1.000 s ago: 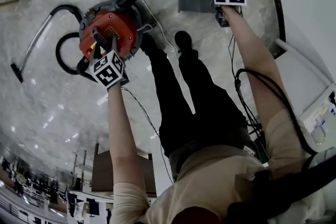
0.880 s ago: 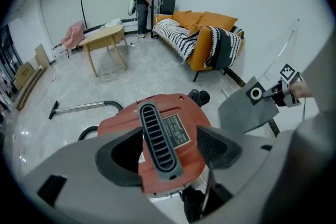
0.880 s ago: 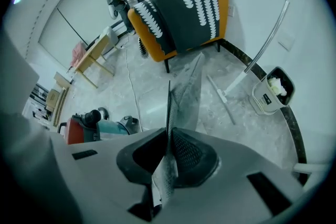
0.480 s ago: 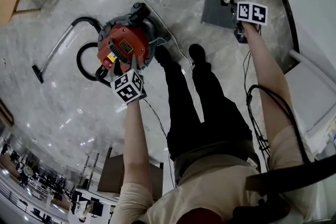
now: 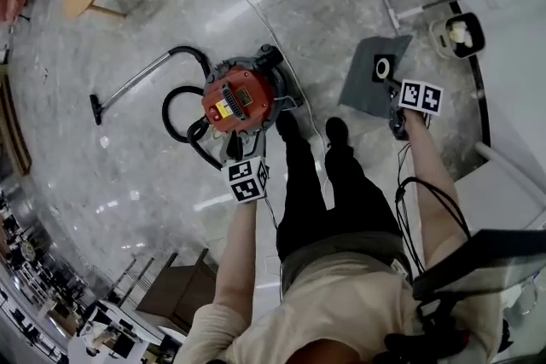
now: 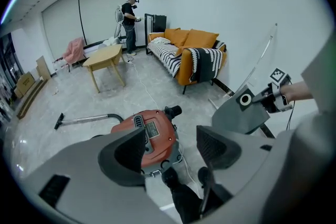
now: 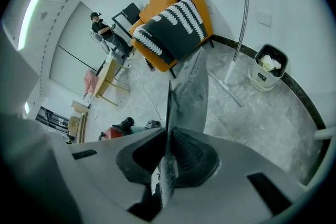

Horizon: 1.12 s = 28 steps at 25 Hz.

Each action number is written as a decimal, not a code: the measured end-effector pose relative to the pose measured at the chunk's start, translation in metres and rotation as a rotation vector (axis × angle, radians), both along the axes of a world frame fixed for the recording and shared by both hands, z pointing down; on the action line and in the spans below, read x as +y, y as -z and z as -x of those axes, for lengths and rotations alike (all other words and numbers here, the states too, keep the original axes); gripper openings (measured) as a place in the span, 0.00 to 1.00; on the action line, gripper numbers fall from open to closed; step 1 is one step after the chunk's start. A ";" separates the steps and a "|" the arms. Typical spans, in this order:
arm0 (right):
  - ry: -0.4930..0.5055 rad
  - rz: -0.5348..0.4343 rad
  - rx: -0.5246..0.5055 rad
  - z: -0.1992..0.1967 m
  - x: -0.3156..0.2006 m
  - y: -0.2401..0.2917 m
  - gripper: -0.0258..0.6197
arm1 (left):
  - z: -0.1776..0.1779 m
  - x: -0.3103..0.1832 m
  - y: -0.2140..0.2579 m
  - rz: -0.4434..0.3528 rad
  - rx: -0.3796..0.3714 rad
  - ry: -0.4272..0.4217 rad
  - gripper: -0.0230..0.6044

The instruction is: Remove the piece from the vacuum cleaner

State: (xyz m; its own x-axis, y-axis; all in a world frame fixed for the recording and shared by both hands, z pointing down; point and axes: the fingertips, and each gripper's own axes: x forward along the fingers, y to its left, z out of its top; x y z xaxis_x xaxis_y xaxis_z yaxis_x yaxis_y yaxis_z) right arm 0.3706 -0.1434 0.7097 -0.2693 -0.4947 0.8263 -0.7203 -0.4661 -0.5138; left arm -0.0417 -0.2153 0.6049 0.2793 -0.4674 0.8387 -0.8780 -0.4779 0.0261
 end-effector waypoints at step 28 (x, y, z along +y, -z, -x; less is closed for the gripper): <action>0.373 -0.174 -0.161 0.111 -0.025 0.207 0.09 | 0.013 0.060 0.173 -0.068 0.055 0.106 0.53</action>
